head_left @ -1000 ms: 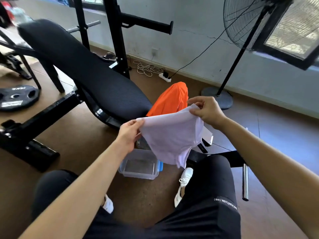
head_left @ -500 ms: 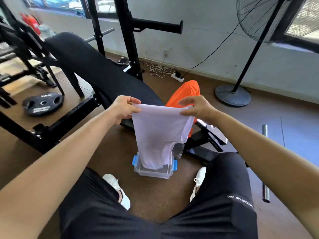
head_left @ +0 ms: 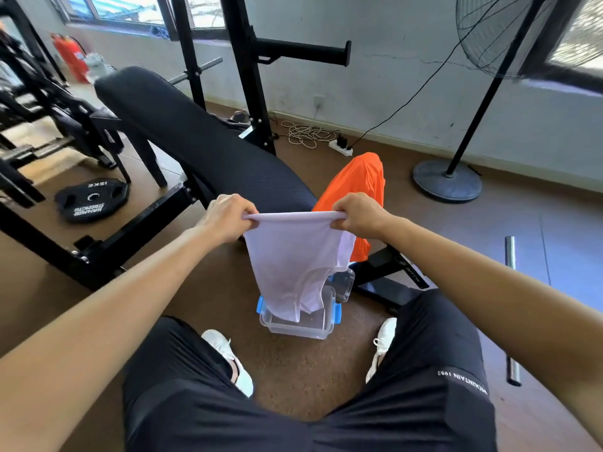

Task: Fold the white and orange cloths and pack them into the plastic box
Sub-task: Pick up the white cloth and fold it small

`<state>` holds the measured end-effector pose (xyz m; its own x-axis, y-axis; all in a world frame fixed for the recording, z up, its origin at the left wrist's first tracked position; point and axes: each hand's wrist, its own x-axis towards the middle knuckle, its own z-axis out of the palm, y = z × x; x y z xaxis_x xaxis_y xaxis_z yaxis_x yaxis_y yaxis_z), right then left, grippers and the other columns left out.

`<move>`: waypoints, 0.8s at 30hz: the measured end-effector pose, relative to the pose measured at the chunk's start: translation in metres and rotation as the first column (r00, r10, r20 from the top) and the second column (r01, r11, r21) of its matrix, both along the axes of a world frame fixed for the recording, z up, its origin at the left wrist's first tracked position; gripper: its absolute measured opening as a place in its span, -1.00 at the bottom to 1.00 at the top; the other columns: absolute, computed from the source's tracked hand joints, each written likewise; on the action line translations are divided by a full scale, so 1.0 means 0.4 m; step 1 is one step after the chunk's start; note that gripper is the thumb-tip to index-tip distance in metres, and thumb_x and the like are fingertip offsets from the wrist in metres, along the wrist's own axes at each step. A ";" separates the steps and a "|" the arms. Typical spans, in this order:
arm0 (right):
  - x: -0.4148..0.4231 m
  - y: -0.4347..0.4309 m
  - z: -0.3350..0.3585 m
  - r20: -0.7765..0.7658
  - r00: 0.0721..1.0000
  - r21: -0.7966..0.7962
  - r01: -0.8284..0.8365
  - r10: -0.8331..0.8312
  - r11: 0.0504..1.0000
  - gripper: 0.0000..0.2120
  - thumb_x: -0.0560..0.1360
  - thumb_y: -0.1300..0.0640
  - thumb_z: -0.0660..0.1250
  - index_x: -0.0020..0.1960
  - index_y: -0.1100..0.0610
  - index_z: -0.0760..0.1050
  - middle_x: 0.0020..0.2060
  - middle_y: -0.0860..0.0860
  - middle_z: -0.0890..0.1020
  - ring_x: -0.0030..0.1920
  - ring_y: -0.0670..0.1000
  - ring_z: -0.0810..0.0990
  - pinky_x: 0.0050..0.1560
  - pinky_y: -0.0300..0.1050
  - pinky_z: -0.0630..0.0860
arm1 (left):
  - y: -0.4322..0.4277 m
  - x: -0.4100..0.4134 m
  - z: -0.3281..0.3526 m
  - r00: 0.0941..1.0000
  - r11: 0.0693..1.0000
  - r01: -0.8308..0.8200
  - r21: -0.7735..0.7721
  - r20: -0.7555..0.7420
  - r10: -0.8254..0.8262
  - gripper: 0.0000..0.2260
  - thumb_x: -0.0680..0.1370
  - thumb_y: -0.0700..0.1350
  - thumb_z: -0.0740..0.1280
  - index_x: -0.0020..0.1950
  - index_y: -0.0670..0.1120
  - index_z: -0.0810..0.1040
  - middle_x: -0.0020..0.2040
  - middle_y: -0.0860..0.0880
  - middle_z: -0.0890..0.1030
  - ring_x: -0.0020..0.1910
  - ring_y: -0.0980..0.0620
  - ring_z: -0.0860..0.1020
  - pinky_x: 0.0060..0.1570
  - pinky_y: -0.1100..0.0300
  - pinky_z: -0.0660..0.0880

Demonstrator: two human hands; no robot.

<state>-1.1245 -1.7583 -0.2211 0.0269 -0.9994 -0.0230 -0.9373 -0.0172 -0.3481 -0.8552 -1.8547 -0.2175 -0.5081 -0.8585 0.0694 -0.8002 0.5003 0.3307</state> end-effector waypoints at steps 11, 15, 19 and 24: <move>-0.054 -0.006 -0.045 0.609 0.760 0.041 0.257 -0.228 0.966 -0.77 0.50 0.19 0.48 -0.31 0.06 0.58 -0.41 -0.10 0.54 -0.40 -0.19 0.45 -0.35 -0.31 0.40 | -0.022 0.036 -0.089 0.738 0.894 -0.006 0.448 -0.601 0.306 -0.83 0.53 -0.14 0.49 -0.06 -0.25 0.64 -0.19 -0.15 0.64 -0.23 0.03 0.59 -0.27 0.25 0.60; -0.038 -0.021 -0.107 0.740 0.579 0.069 0.441 -0.342 0.895 -0.81 0.45 0.13 0.53 -0.28 0.19 0.63 -0.38 0.02 0.54 -0.31 -0.01 0.50 -0.27 -0.09 0.46 | -0.003 -0.010 -0.130 0.577 0.838 -0.115 0.534 -0.651 0.493 -0.84 0.53 -0.11 0.49 -0.10 -0.20 0.62 -0.25 -0.11 0.63 -0.30 0.01 0.57 -0.45 0.29 0.52; -0.005 -0.027 -0.115 0.773 0.505 0.090 0.512 -0.384 0.855 -0.82 0.46 0.13 0.52 -0.28 0.15 0.63 -0.37 0.05 0.57 -0.29 0.04 0.53 -0.22 -0.01 0.52 | 0.010 -0.043 -0.143 0.510 0.829 -0.213 0.517 -0.665 0.546 -0.89 0.50 -0.08 0.50 -0.14 -0.10 0.64 -0.30 -0.06 0.61 -0.27 -0.03 0.60 -0.36 0.15 0.60; 0.038 -0.016 -0.083 0.772 0.541 0.000 0.526 -0.334 0.851 -0.77 0.47 0.08 0.51 -0.34 0.09 0.62 -0.44 -0.01 0.57 -0.38 -0.03 0.52 -0.34 -0.12 0.52 | 0.049 -0.059 -0.108 0.523 0.845 -0.207 0.494 -0.674 0.522 -0.84 0.38 0.05 0.48 -0.20 -0.03 0.66 -0.23 -0.14 0.68 -0.18 -0.16 0.68 -0.23 -0.14 0.69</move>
